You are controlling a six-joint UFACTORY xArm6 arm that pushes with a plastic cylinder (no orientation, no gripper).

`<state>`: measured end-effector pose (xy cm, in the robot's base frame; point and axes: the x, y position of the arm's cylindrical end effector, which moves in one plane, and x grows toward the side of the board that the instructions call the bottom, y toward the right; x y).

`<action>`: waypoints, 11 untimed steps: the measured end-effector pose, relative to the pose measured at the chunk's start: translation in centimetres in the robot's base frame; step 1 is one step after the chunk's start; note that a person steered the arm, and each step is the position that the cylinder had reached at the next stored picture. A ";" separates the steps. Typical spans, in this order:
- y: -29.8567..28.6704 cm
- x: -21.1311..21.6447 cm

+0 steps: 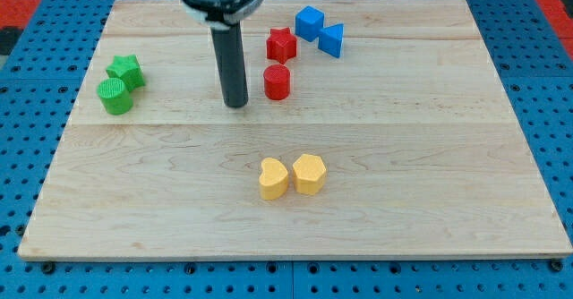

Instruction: Move the yellow hexagon to left along with yellow heart left a bit

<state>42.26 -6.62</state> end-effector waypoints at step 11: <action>3.9 9.7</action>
